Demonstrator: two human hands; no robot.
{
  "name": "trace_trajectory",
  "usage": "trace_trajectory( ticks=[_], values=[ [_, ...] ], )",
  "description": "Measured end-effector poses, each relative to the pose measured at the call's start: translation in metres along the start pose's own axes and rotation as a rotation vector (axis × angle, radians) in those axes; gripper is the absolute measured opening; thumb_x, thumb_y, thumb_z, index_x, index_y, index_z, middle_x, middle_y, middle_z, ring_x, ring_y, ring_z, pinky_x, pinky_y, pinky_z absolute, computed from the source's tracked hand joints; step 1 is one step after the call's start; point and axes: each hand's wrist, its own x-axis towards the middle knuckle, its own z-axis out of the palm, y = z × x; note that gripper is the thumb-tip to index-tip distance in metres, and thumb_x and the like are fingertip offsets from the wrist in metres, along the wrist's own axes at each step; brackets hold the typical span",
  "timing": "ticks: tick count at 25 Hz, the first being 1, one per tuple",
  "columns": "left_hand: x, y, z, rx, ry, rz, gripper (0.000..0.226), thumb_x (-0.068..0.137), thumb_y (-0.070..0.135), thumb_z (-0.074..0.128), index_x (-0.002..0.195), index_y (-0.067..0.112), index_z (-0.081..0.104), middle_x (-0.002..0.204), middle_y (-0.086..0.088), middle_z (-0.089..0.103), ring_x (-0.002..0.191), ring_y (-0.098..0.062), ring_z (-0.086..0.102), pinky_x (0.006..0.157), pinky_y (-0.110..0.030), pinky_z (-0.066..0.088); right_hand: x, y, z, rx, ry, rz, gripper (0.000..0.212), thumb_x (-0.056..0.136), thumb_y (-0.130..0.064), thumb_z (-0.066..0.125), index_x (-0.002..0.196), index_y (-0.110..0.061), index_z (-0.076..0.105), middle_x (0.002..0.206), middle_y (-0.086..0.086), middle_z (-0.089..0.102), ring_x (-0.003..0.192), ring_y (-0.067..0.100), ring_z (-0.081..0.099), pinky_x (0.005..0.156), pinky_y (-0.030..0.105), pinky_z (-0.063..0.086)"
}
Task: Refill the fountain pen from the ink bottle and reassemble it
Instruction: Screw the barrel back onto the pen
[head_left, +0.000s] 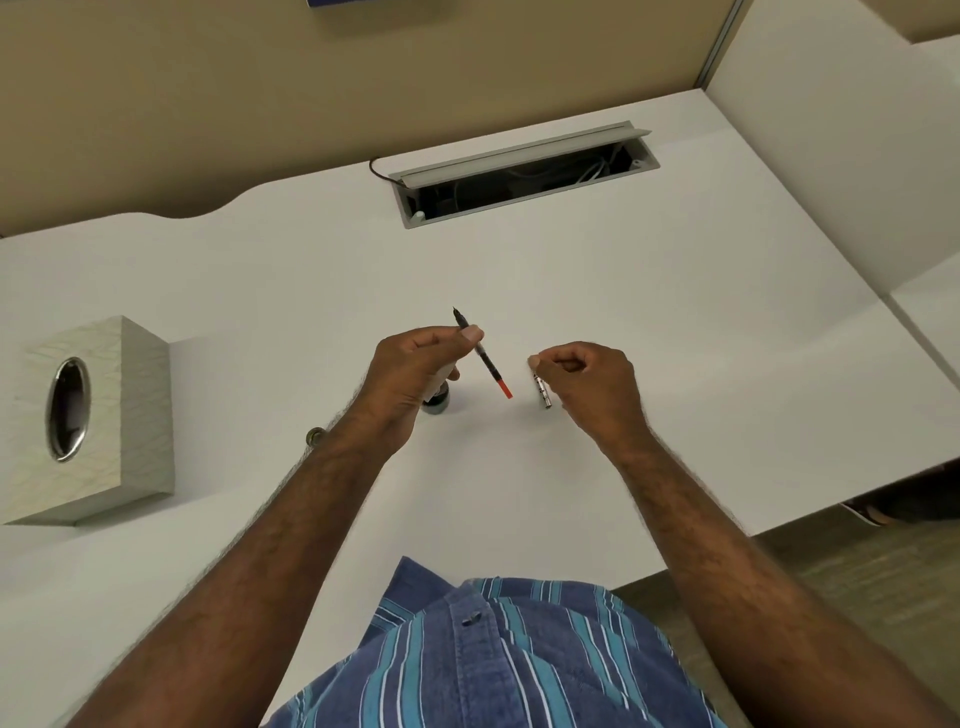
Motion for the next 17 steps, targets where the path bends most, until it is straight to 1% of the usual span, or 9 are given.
trace_trajectory(
  ticks=[2,5,7,10,13,15,17],
  values=[
    [0.004,-0.001,-0.001,-0.006,0.010,-0.009,0.033,0.082,0.047,0.084,0.100,0.020,0.086,0.075,-0.003,0.058,0.074,-0.021,0.051,0.077,-0.040,0.037,0.009,0.013,0.007,-0.157,0.047,-0.010,0.017,0.087,-0.035,0.084,0.089,-0.018,0.083,0.083,-0.003,0.080,0.078,0.013,0.073,0.076,0.028,0.056],
    [0.009,-0.002,-0.002,-0.017,0.026,-0.019,0.030,0.085,0.043,0.085,0.101,0.018,0.086,0.073,-0.002,0.059,0.070,-0.019,0.053,0.075,-0.038,0.038,0.018,0.028,0.020,-0.362,0.049,-0.002,0.028,0.087,-0.038,0.084,0.103,-0.016,0.082,0.097,0.003,0.081,0.097,0.022,0.074,0.090,0.031,0.055],
    [0.010,-0.002,-0.003,-0.015,0.034,-0.033,0.029,0.085,0.043,0.084,0.101,0.018,0.086,0.073,-0.003,0.060,0.071,-0.019,0.055,0.074,-0.037,0.038,0.023,0.036,0.029,-0.470,0.042,-0.013,0.033,0.087,-0.040,0.084,0.108,-0.014,0.081,0.104,0.005,0.081,0.103,0.026,0.074,0.092,0.032,0.053],
    [0.012,-0.002,-0.003,-0.017,0.041,-0.045,0.029,0.085,0.042,0.084,0.101,0.019,0.086,0.078,-0.006,0.064,0.073,-0.018,0.057,0.073,-0.035,0.040,0.027,0.043,0.039,-0.567,0.025,-0.032,0.031,0.089,-0.037,0.080,0.104,-0.010,0.079,0.105,0.009,0.078,0.102,0.033,0.073,0.088,0.036,0.053],
    [0.014,-0.002,-0.003,-0.022,0.041,-0.042,0.028,0.085,0.041,0.084,0.101,0.018,0.086,0.087,-0.005,0.069,0.073,-0.017,0.060,0.071,-0.033,0.041,0.028,0.045,0.044,-0.653,0.014,-0.076,0.021,0.094,-0.025,0.069,0.102,-0.008,0.078,0.106,0.013,0.075,0.103,0.036,0.071,0.084,0.036,0.052],
    [0.015,-0.001,-0.003,-0.022,0.049,-0.044,0.028,0.086,0.040,0.084,0.102,0.017,0.085,0.090,-0.004,0.070,0.074,-0.018,0.060,0.069,-0.031,0.041,0.029,0.040,0.044,-0.615,0.007,-0.068,0.019,0.093,-0.020,0.066,0.101,-0.010,0.080,0.102,0.011,0.077,0.099,0.034,0.072,0.082,0.035,0.053],
    [0.016,0.000,-0.004,-0.019,0.067,-0.047,0.028,0.087,0.039,0.083,0.102,0.016,0.085,0.090,-0.004,0.070,0.075,-0.018,0.059,0.065,-0.028,0.040,0.025,0.033,0.041,-0.514,0.005,-0.060,0.014,0.089,-0.019,0.067,0.095,-0.016,0.080,0.094,0.004,0.078,0.092,0.029,0.072,0.080,0.033,0.053]
  ],
)
